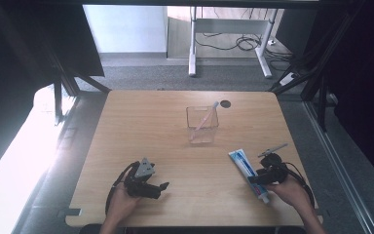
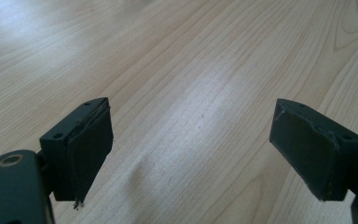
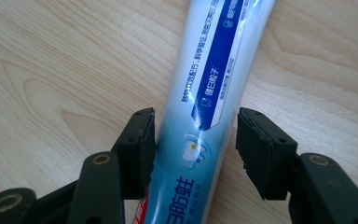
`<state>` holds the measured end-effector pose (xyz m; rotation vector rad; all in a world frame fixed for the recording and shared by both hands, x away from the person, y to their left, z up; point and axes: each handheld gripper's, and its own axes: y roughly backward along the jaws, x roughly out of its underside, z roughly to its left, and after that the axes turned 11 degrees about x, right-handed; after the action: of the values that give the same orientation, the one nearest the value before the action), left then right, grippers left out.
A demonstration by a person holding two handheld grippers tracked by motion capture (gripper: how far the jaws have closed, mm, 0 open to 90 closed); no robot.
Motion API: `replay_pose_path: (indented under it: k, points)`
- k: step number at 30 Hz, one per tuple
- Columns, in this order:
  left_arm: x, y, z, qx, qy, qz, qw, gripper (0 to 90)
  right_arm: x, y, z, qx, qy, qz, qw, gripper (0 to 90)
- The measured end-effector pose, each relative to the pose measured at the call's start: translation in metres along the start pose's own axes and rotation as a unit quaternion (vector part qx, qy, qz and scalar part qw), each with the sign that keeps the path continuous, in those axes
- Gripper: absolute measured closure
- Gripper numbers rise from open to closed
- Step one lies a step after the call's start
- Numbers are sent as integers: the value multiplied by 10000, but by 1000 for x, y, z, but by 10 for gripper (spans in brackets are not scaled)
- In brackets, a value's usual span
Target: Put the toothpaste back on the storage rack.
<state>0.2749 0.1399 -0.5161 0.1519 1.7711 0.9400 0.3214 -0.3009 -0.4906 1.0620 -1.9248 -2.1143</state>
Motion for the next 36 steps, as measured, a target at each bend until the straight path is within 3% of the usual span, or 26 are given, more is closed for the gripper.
replay_pose_path:
  k: [18, 22, 27, 36]
  points:
    - [0, -3, -1, 35, -39, 81, 10000, 137, -17, -22, 14, 423, 290, 550, 9972, 431]
    - [0, -4, -2, 33, -72, 121, 9999, 137, -21, -23, 17, 564, 358, 648, 9957, 524]
    - [0, -4, -2, 24, -73, 127, 9999, 137, -21, -18, 16, 511, 379, 592, 9962, 659]
    - [0, -6, -3, 44, -84, 146, 9998, 137, -15, -12, 17, 464, 417, 360, 9974, 717]
